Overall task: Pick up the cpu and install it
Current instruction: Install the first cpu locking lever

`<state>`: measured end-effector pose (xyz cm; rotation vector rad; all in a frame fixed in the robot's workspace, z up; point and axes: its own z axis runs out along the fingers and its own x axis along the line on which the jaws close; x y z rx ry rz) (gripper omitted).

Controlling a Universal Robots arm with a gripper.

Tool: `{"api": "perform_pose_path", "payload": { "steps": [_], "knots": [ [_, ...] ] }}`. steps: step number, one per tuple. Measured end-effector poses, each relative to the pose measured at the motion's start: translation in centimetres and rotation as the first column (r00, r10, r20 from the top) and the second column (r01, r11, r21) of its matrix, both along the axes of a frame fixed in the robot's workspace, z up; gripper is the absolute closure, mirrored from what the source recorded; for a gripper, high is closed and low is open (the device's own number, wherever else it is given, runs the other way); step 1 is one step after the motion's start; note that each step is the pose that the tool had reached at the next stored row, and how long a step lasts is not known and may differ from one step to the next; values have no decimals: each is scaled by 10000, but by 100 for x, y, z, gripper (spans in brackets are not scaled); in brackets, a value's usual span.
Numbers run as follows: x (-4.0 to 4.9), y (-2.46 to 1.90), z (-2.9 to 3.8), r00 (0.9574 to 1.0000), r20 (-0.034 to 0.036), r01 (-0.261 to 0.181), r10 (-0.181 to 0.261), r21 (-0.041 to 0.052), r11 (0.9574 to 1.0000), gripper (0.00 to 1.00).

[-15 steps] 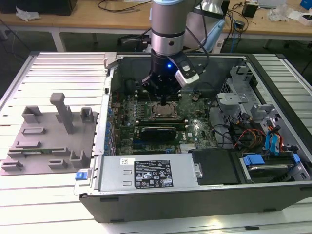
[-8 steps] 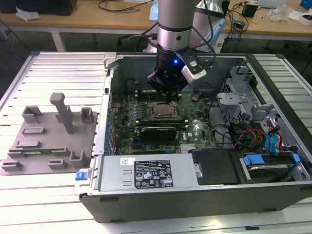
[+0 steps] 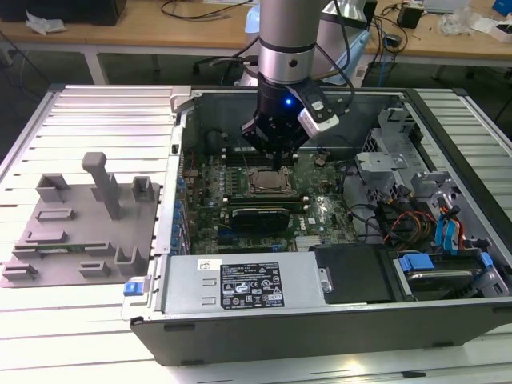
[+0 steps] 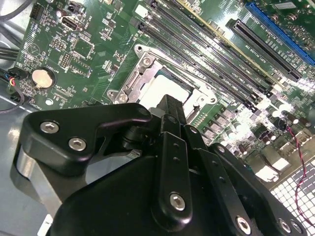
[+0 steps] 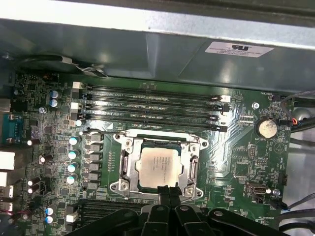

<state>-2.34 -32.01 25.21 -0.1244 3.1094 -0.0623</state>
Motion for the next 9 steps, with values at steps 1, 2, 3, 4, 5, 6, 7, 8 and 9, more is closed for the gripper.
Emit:
{"api": "perform_pose_path", "payload": {
  "steps": [1,2,3,4,5,6,7,8,9],
  "knots": [
    [0,0,0,10000,0,1,-1,0,10000,89],
    [0,0,0,10000,0,1,-1,-1,10000,89],
    [0,0,0,10000,0,1,-1,0,10000,89],
    [0,0,0,10000,0,2,-2,0,10000,89],
    [0,0,0,10000,0,2,-2,0,10000,89],
    [-3,0,0,10000,0,4,-4,1,10000,89],
    [-11,0,-1,10000,0,2,-2,1,10000,89],
    [-22,0,0,10000,0,2,-2,1,10000,89],
    [-32,0,0,10000,0,1,-1,0,10000,89]
  ]
}}
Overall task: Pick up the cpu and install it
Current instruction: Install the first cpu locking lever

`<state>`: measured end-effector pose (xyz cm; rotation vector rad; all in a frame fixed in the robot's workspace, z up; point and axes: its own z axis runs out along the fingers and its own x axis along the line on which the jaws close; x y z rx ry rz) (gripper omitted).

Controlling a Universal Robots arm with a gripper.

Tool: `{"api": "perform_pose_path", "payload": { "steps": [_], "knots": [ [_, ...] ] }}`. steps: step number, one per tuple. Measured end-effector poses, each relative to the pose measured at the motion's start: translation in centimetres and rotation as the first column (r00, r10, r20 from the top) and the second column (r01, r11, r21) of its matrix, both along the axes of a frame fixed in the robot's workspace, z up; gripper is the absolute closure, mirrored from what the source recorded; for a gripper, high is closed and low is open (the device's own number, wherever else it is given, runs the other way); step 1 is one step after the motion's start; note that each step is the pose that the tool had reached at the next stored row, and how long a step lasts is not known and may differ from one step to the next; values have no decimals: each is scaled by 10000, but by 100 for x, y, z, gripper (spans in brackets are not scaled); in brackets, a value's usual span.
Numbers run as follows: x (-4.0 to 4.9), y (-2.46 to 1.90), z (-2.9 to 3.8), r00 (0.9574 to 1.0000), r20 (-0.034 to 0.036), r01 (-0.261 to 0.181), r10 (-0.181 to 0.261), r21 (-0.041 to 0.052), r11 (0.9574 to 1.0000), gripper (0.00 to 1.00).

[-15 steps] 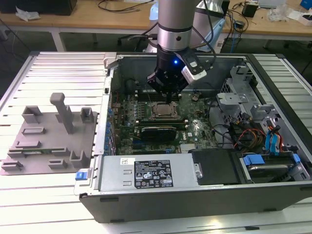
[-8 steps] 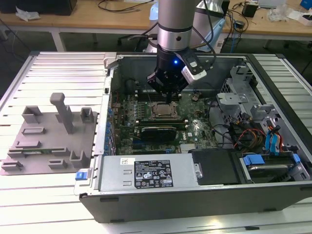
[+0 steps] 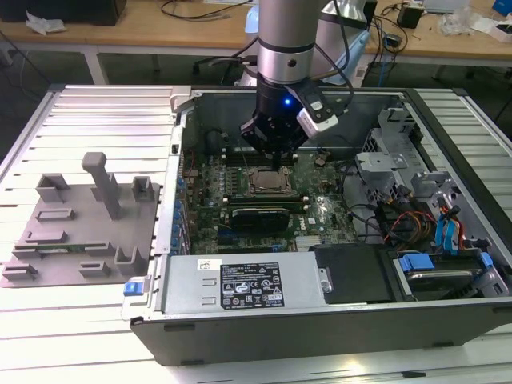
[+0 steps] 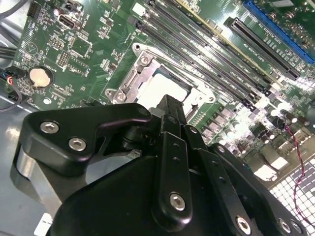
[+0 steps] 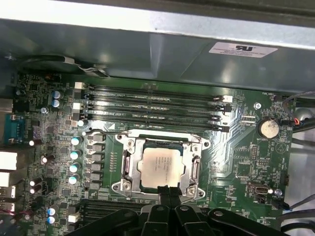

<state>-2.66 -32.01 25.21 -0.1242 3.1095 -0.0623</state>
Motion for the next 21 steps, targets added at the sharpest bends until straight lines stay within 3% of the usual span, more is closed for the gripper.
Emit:
{"api": "perform_pose_path", "payload": {
  "steps": [15,21],
  "knots": [
    [-248,0,0,10000,0,0,0,-1,10000,89],
    [-422,0,0,10000,0,1,-1,0,10000,89]
  ]
}}
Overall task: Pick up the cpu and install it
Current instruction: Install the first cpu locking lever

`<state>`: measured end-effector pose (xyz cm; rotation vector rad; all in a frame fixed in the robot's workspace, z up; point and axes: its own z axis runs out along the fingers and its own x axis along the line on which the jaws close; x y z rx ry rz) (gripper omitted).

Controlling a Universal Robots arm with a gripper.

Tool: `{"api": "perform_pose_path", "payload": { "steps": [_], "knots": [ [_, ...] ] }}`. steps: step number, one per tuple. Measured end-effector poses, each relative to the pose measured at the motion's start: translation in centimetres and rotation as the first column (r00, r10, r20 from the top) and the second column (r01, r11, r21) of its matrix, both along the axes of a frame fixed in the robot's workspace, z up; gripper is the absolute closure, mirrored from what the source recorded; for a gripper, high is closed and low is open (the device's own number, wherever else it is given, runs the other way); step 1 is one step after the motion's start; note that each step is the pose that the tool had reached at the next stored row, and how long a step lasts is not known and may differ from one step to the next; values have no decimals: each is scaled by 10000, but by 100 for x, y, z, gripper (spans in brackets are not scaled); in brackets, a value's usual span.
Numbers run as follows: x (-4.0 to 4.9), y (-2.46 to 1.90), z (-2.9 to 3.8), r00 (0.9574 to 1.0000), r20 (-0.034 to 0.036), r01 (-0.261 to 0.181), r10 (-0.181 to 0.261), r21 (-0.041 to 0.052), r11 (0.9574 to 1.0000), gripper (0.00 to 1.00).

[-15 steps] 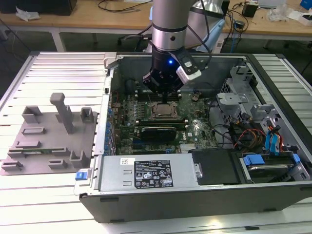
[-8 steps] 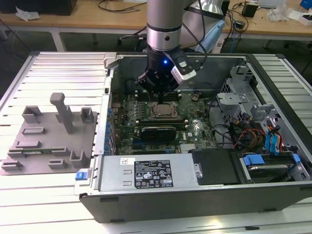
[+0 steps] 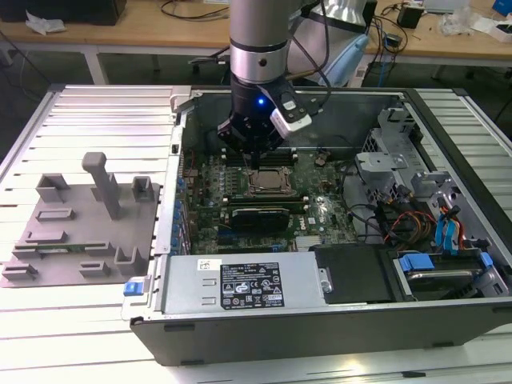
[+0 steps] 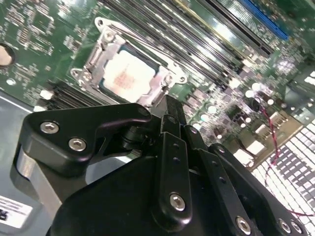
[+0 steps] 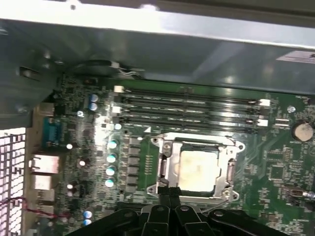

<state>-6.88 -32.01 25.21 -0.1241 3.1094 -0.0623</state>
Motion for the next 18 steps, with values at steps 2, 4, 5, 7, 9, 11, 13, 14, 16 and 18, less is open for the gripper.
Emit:
{"api": "perform_pose_path", "payload": {
  "steps": [2,4,5,7,9,11,13,14,16,18],
  "knots": [
    [-77,0,0,10000,0,1,-1,0,10000,89],
    [-151,0,0,10000,0,-2,2,0,10000,89],
    [-176,0,0,10000,0,-1,1,1,10000,89],
    [-225,0,0,10000,0,1,-1,0,10000,89],
    [-258,0,-1,10000,0,0,0,1,10000,89],
    [-259,0,0,10000,-1,-1,1,-1,10000,89],
    [-265,0,-4,10000,-39,0,0,102,9999,89],
    [-265,0,-5,10000,-56,1,0,172,9999,89],
    [-266,-1,-6,9999,-102,2,2,452,9990,89],
    [-267,-1,-6,9999,-136,6,3,667,9978,89]
  ]
}}
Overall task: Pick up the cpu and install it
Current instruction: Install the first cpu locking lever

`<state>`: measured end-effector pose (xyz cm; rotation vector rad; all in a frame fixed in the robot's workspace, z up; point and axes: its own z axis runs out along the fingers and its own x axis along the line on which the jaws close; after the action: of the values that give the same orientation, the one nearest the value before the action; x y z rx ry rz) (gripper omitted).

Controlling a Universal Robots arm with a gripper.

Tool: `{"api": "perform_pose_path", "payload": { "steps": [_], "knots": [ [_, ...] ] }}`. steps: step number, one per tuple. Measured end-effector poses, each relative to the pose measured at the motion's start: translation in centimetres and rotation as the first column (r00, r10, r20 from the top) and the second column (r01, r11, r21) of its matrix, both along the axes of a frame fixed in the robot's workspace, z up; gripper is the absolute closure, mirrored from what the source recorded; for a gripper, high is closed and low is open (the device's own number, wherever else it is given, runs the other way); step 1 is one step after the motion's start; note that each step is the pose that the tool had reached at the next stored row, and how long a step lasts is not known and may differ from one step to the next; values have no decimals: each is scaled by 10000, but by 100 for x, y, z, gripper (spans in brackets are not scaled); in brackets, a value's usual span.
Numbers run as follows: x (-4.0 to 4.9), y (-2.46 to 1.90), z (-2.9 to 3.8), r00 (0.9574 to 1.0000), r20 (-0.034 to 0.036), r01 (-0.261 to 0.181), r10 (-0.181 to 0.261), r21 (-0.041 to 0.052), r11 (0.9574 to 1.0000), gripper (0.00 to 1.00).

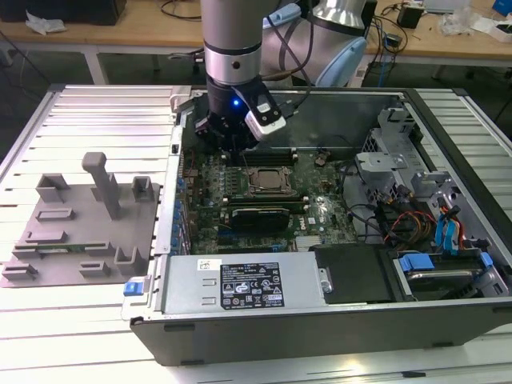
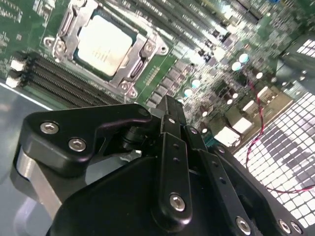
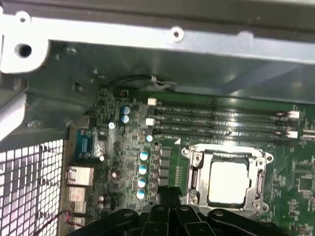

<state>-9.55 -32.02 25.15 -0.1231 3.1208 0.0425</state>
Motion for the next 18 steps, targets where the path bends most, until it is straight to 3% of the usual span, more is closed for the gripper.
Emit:
{"api": "perform_pose_path", "payload": {
  "steps": [1,5,8,10,15,16,18],
  "knots": [
    [0,0,0,10000,-25,1,0,148,9999,89],
    [-3,-1,-1,10000,-85,6,-2,518,9987,89],
    [-5,-1,-1,9999,-138,13,-2,845,9964,89],
    [-6,-1,-1,9998,-180,21,-1,1112,9938,89],
    [-9,-3,-1,9997,-253,38,3,1633,9866,89],
    [-9,-3,-2,9996,-265,42,4,1728,9850,89],
    [-9,-3,-2,9996,-266,44,3,1744,9847,89]
  ]
}}
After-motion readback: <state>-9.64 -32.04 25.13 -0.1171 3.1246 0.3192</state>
